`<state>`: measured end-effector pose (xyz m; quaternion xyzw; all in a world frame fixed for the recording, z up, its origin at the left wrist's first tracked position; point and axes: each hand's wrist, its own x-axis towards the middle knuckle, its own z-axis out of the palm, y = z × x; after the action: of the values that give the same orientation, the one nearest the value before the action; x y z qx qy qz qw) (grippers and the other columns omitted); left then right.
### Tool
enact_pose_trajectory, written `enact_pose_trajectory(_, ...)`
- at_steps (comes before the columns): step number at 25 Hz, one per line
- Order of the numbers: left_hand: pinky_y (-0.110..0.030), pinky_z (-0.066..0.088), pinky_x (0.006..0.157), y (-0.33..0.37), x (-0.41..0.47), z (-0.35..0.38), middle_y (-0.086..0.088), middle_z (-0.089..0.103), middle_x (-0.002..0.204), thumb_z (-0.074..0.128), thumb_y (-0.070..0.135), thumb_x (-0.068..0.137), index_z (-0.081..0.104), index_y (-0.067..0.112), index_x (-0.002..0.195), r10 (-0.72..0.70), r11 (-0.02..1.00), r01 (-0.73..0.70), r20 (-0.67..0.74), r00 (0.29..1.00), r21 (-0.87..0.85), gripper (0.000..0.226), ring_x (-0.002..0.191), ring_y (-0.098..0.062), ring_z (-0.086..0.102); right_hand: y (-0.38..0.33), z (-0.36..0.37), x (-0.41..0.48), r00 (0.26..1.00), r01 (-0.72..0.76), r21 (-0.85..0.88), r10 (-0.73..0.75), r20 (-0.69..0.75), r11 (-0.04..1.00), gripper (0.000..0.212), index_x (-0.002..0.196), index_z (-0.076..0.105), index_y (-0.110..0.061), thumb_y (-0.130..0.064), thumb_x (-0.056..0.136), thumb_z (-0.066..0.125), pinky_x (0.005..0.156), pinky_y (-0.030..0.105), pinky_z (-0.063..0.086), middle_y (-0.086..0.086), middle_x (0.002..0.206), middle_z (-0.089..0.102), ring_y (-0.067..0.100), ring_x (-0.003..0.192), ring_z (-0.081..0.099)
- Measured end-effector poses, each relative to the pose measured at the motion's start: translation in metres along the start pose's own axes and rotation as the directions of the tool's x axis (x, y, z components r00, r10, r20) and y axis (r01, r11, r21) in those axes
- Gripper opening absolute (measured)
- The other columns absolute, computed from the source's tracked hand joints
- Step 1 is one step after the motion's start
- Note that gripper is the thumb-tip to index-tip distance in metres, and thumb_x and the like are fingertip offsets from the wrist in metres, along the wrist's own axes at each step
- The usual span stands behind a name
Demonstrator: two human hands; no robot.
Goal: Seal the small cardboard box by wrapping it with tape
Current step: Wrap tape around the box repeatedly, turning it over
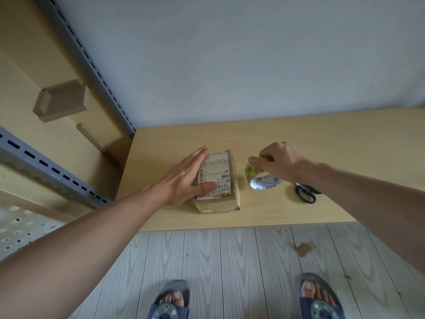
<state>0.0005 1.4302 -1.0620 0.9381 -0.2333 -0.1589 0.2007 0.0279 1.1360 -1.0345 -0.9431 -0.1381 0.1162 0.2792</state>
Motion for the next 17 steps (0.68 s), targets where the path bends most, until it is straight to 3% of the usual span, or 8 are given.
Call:
enact_pose_trajectory(3, -0.048, 0.002, 0.126, 0.005, -0.001, -0.005, 0.009, -0.01, 0.169, 0.024, 0.093, 0.078, -0.011, 0.026, 0.16, -0.034, 0.997, 0.032, 0.029, 0.999, 0.066, 0.112, 0.154, -0.006, -0.006, 0.002, 0.004, -0.002, 0.998, -0.048, 0.039, 0.047, 0.031, 0.998, 0.06, 0.068, 0.055, 0.003, -0.05, 0.096, 0.056, 0.047, 0.026, 0.03, 0.007, 0.06, 0.05, 0.019, 0.054, 0.043)
enact_pose_trajectory(6, -0.061, -0.006, 0.122, 0.023, 0.005, -0.023, 0.003, 0.005, 0.169, 0.041, 0.08, 0.087, -0.001, 0.031, 0.16, -0.116, 0.986, 0.105, 0.082, 0.99, 0.131, 0.098, 0.156, -0.02, -0.006, 0.001, 0.009, -0.004, 0.996, -0.073, 0.061, 0.07, 0.049, 0.996, 0.052, 0.064, 0.054, -0.008, -0.048, 0.095, 0.057, 0.046, 0.025, 0.027, 0.007, 0.06, 0.046, 0.019, 0.054, 0.041)
enact_pose_trajectory(8, -0.065, 0.007, 0.121, 0.043, 0.017, -0.031, -0.002, 0.017, 0.166, 0.046, 0.086, 0.079, 0.009, 0.03, 0.159, -0.234, 0.972, 0.228, 0.124, 0.964, 0.059, 0.105, 0.155, -0.029, 0.006, -0.003, 0.009, -0.005, 0.996, -0.07, 0.043, 0.068, 0.053, 0.997, 0.049, 0.06, 0.049, -0.012, -0.045, 0.095, 0.057, 0.045, 0.026, 0.026, 0.005, 0.057, 0.044, 0.019, 0.052, 0.039)
enact_pose_trajectory(11, -0.055, 0.029, 0.119, 0.074, 0.036, -0.019, -0.007, 0.002, 0.166, 0.06, 0.095, 0.05, -0.003, 0.036, 0.159, -0.433, 0.897, 0.442, 0.205, 0.878, -0.002, 0.139, 0.152, -0.036, 0.02, -0.004, 0.009, -0.006, 0.996, -0.063, 0.017, 0.062, 0.059, 0.998, 0.052, 0.054, 0.042, -0.015, -0.043, 0.094, 0.058, 0.045, 0.026, 0.025, 0.0, 0.052, 0.04, 0.016, 0.048, 0.036)
enact_pose_trajectory(14, -0.04, 0.043, 0.105, 0.083, 0.047, -0.009, -0.008, 0.018, 0.15, 0.084, 0.068, 0.055, 0.007, 0.037, 0.158, -0.502, 0.851, 0.516, 0.139, 0.853, -0.097, 0.132, 0.134, -0.035, 0.042, 0.0, 0.007, -0.009, 0.998, -0.054, 0.058, 0.052, 0.034, 0.997, 0.055, 0.051, 0.038, -0.016, -0.044, 0.095, 0.058, 0.045, 0.026, 0.022, -0.002, 0.049, 0.034, 0.015, 0.046, 0.03)
enact_pose_trajectory(17, -0.034, 0.048, 0.093, 0.073, 0.047, -0.007, -0.005, 0.038, 0.13, 0.094, 0.051, 0.051, 0.03, 0.033, 0.146, -0.419, 0.774, 0.41, 0.095, 0.903, -0.483, 0.117, 0.114, -0.025, 0.053, -0.004, -0.017, -0.012, 0.996, -0.034, 0.2, 0.051, -0.08, 0.979, 0.058, 0.049, 0.045, -0.018, -0.046, 0.099, 0.054, 0.042, 0.024, 0.025, -0.008, 0.044, 0.038, 0.009, 0.04, 0.033)
